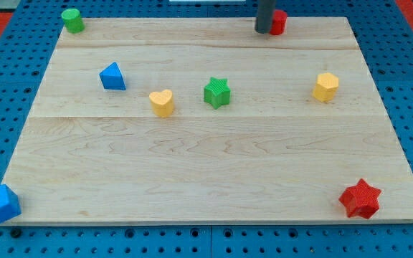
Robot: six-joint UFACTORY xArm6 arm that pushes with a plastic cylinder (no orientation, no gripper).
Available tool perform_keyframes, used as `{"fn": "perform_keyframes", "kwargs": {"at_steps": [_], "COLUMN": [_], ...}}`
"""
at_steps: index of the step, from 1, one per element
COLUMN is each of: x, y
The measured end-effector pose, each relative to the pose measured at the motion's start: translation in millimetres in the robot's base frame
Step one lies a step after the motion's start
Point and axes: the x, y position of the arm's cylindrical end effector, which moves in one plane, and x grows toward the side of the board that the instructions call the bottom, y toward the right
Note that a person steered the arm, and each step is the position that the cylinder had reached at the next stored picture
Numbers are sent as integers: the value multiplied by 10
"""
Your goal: Slide the red circle towards the top right of the board
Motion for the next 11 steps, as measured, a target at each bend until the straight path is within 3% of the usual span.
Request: {"fn": "perform_keyframes", "kwargs": {"at_steps": [1,4,9,11], "x": [-196,25,-52,28], "y": [-151,280,1062,11]}}
